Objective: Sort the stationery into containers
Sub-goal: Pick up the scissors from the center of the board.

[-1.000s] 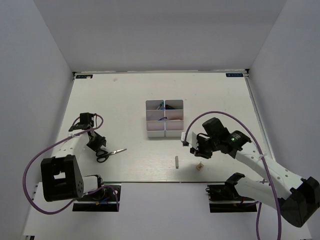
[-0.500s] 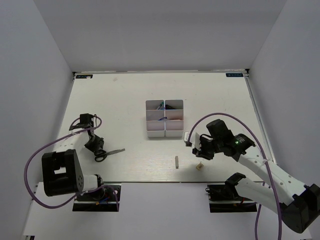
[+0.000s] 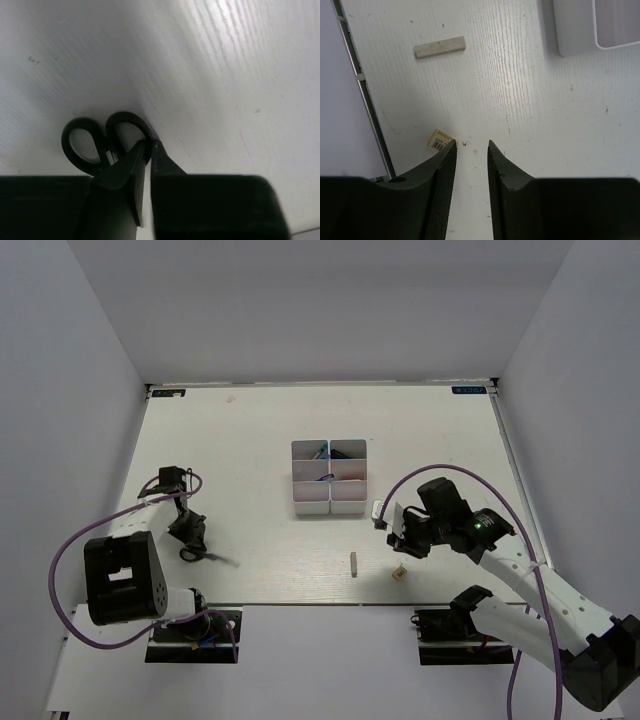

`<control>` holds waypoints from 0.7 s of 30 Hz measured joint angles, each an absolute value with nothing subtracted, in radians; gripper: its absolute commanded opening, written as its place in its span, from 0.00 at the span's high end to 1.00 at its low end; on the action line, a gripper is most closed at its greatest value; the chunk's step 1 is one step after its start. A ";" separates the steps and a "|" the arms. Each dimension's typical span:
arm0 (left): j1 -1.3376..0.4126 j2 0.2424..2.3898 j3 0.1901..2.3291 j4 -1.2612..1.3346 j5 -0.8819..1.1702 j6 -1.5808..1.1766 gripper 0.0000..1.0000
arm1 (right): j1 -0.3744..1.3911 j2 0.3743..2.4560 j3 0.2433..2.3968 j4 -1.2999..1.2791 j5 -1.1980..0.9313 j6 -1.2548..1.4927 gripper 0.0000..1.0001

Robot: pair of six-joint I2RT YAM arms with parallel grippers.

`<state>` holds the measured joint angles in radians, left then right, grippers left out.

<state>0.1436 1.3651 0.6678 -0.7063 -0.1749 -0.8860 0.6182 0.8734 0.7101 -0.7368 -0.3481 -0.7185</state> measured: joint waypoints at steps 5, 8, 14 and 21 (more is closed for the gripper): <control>0.150 1.386 0.683 -0.716 -0.162 -0.875 1.00 | 0.611 0.870 0.710 -0.737 -0.352 -0.710 0.65; 0.152 1.386 0.687 -0.718 -0.151 -0.867 1.00 | 0.606 0.863 0.710 -0.738 -0.352 -0.706 0.65; 0.083 1.338 0.690 -0.727 -0.120 -0.850 1.00 | 0.599 0.849 0.698 -0.724 -0.339 -0.680 0.48; -0.192 1.193 0.945 -0.710 -0.153 -0.826 1.00 | 0.595 0.851 0.621 -0.657 -0.247 -0.631 1.00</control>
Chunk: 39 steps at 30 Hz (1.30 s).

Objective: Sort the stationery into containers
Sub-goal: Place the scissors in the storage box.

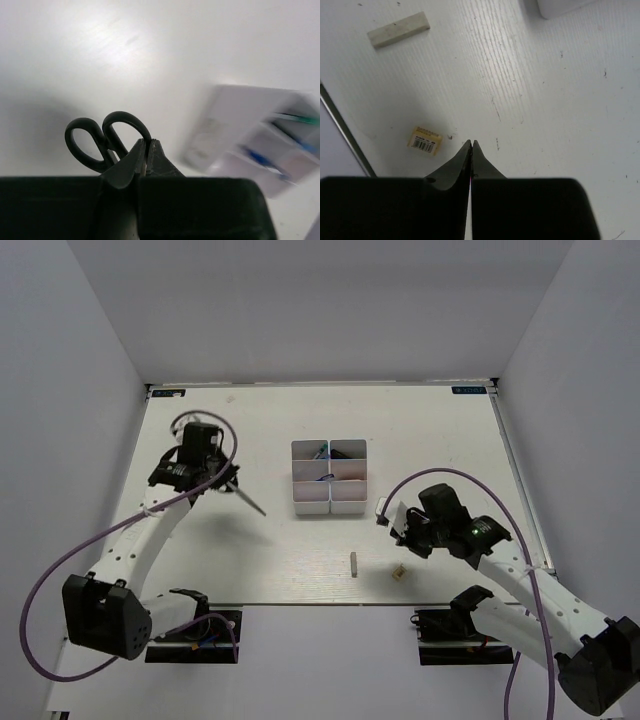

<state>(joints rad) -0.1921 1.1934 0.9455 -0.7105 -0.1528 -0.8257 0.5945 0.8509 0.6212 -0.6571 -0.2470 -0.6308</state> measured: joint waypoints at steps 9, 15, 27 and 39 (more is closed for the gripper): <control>-0.576 1.355 1.254 -0.447 -0.335 -0.503 1.00 | 0.589 0.850 0.569 -0.548 -0.124 -0.574 1.00; -0.842 1.511 1.250 -0.231 -0.489 -0.139 1.00 | 0.578 0.850 0.547 -0.509 -0.085 -0.562 1.00; -0.921 1.543 1.135 0.078 -0.656 0.114 1.00 | 0.561 0.850 0.540 -0.490 -0.070 -0.558 1.00; -0.990 1.565 0.991 0.236 -0.730 0.118 0.98 | 0.542 0.842 0.525 -0.488 -0.070 -0.559 0.93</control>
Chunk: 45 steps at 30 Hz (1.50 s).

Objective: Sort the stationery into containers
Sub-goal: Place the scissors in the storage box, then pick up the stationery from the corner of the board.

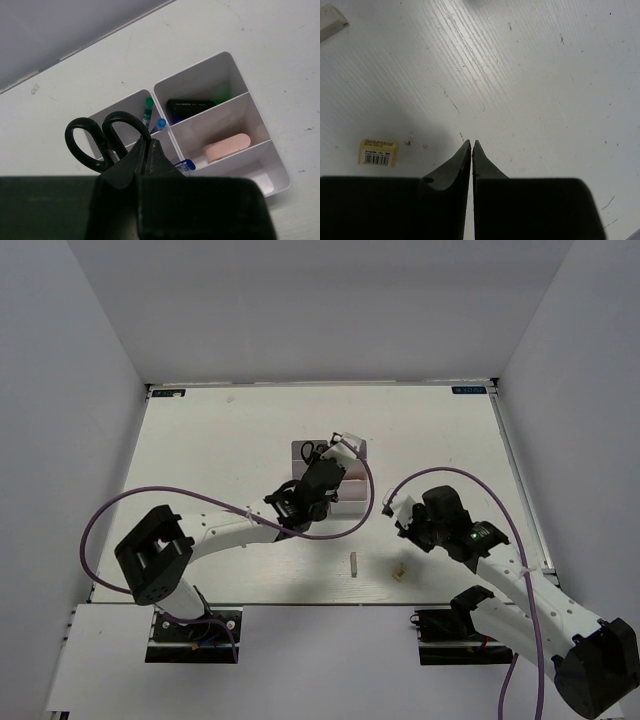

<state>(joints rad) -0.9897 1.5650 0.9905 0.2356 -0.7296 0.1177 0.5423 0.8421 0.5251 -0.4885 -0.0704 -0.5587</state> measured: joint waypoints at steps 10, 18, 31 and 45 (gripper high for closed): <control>-1.015 1.577 0.943 0.296 -0.779 0.113 0.57 | 0.528 0.841 0.525 -0.490 -0.089 -0.557 0.56; -1.033 1.576 0.941 0.300 -0.801 0.112 0.49 | 0.513 0.841 0.526 -0.513 -0.165 -0.583 0.57; -1.179 1.315 1.010 -0.067 -0.816 -0.019 0.32 | 0.485 0.939 0.571 -0.872 -0.557 -1.225 0.56; -1.173 0.744 0.711 -0.713 -0.819 -0.481 0.28 | 0.486 1.197 0.570 -0.846 -0.582 -1.547 0.50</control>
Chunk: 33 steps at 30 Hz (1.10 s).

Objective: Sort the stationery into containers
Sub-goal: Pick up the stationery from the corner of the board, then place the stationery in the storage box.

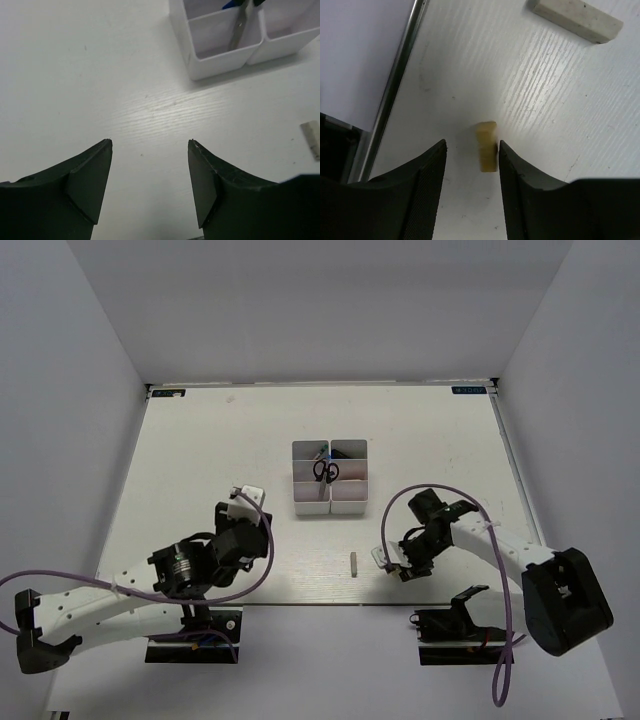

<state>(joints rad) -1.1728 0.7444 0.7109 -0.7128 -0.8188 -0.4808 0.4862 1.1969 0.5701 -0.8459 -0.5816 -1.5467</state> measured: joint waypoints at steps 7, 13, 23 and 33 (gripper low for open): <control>-1.172 0.686 0.630 -0.807 -0.798 -0.586 0.28 | 0.492 1.280 0.577 -0.773 -0.554 -1.546 0.52; -1.173 0.797 0.598 -0.763 -0.725 -0.628 0.29 | 0.493 1.303 0.587 -0.750 -0.568 -1.520 1.00; -1.230 1.096 0.632 -0.599 -0.637 -0.651 0.66 | 0.498 1.269 0.751 -0.609 -0.469 -1.132 1.00; -1.297 1.195 0.651 -0.520 -0.614 -0.710 0.48 | 0.522 1.395 1.009 -0.380 -0.411 -0.808 1.00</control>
